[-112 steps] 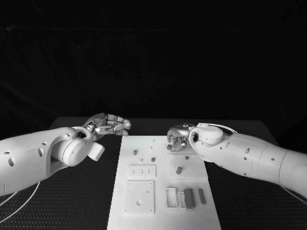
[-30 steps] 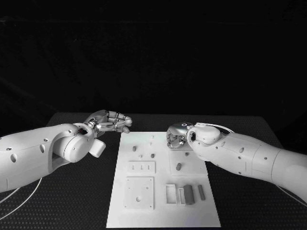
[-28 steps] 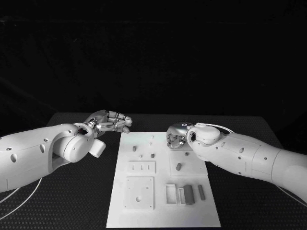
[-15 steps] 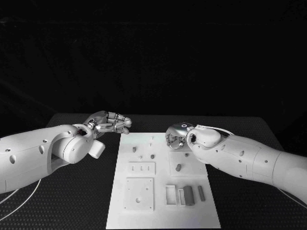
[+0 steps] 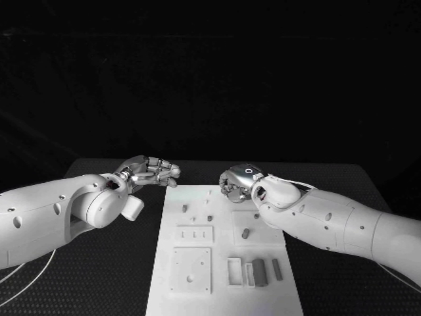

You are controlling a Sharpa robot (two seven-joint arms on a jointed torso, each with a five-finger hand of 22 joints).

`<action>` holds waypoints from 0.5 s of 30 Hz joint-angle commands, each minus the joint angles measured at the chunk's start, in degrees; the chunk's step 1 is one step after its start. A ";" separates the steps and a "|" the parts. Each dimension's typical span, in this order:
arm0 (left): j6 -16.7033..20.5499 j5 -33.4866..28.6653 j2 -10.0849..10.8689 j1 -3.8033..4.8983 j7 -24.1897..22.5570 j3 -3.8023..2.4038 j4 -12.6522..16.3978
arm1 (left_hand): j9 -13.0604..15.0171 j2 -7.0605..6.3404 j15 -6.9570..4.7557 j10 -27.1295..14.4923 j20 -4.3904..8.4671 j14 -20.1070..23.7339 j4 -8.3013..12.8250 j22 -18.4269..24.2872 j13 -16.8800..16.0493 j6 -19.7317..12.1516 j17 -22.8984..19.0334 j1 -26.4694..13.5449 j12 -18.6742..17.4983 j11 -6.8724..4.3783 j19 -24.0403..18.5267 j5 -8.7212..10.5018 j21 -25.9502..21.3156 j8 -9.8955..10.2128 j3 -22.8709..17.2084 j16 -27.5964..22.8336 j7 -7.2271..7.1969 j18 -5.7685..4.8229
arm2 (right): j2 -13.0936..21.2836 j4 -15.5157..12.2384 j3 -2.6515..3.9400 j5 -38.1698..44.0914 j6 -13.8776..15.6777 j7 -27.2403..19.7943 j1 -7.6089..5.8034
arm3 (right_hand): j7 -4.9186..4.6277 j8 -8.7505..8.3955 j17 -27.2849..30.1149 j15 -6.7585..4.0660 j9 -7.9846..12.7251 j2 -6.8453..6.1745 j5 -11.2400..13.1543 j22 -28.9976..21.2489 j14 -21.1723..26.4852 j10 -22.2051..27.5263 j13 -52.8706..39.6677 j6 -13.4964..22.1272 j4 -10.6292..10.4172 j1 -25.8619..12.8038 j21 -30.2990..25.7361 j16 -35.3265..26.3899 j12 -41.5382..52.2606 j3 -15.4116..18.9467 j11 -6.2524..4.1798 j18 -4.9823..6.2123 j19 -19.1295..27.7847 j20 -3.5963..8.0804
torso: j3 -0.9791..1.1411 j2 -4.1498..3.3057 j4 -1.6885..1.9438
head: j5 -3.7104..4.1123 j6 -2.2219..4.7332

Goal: Assemble the parts on the task board

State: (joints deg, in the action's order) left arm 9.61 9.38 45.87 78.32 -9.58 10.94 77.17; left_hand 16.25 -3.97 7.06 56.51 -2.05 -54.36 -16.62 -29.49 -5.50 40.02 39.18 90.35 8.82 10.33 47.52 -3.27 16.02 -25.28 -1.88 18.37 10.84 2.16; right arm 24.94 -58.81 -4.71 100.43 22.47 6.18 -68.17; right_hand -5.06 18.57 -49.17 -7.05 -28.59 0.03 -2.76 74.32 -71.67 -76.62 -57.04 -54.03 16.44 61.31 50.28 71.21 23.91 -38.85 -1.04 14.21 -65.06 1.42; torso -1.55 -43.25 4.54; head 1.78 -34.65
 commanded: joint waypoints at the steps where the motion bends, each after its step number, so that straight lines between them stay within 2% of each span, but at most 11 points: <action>1: -0.52 -0.15 -0.09 0.14 -0.50 -0.06 0.06 | -0.05 -0.14 -0.07 0.43 0.43 -0.42 -0.03 0.05 0.08 0.35 0.08 -0.60 -0.28 -0.06 0.13 0.30 -0.27 0.31 -0.41 -0.39 1.32 -0.63 | -1.13 0.91 0.02 1.53 3.76 1.15 0.02 | -0.37 0.80 0.10 -0.07 -2.29 -0.25 -0.14 0.06 -0.35 -0.44 -0.07 -2.65 0.03 0.07 0.32 0.36 -0.09 -0.37 0.03 0.79 -0.52 -0.04 | -0.03 -0.04 -0.01 | 0.04 0.18; 6: -0.48 -0.13 -0.21 0.14 -0.54 -0.06 0.01 | -0.05 -0.14 -0.08 0.44 0.45 -0.43 -0.02 0.06 0.09 0.35 0.10 -0.60 -0.30 -0.06 0.15 0.30 -0.29 0.33 -0.43 -0.41 1.32 -0.66 | -2.98 2.42 0.02 1.56 3.57 1.46 0.02 | -0.38 0.75 0.14 -0.08 -2.29 -0.26 -0.14 0.06 -0.39 -0.48 -0.06 -2.61 0.01 0.04 0.32 0.35 -0.15 -0.41 0.03 0.79 -0.57 -0.02 | -0.06 -0.04 -0.03 | 0.11 0.48; 11: -0.62 -0.13 -0.74 0.14 -0.62 -0.06 -0.28 | -0.05 -0.14 -0.08 0.44 0.47 -0.44 -0.03 0.06 0.10 0.35 0.12 -0.60 -0.32 -0.05 0.16 0.30 -0.30 0.35 -0.44 -0.43 1.33 -0.68 | -5.28 5.11 0.02 2.18 2.91 1.51 0.11 | -0.40 0.67 0.20 -0.07 -2.30 -0.27 -0.14 0.06 -0.38 -0.47 -0.03 -2.54 -0.01 -0.01 0.28 0.30 -0.28 -0.48 0.05 0.79 -0.59 0.01 | -0.01 -0.09 0.06 | -0.08 0.70; 15: -0.57 -0.11 -0.70 0.14 -0.57 -0.08 0.05 | -0.05 -0.14 -0.08 0.44 0.48 -0.43 -0.02 0.07 0.11 0.35 0.13 -0.60 -0.34 -0.05 0.16 0.30 -0.32 0.36 -0.45 -0.45 1.33 -0.70 | -6.36 6.03 0.01 2.42 2.35 1.70 0.16 | -0.40 0.65 0.22 -0.06 -2.30 -0.28 -0.14 0.05 -0.38 -0.46 -0.01 -2.52 0.00 -0.01 0.26 0.28 -0.33 -0.51 0.05 0.79 -0.58 0.02 | -0.02 -0.19 0.27 | 0.04 0.93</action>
State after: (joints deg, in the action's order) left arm 9.61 9.39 45.14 78.33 -9.61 10.94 76.96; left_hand 16.25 -3.97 7.06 56.51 -1.84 -54.36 -16.62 -29.49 -5.45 40.02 39.23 90.36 8.82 10.33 47.73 -3.27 16.02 -25.28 -1.88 18.15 10.84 2.01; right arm 18.82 -52.99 -4.71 101.51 24.85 7.32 -68.02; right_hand -4.90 18.60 -49.04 -6.87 -28.60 -0.42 -2.70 74.31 -71.86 -76.60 -57.03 -54.20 16.58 60.87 50.26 71.21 23.91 -39.01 -1.04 13.84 -65.34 1.54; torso -1.57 -43.35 4.65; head 1.78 -33.88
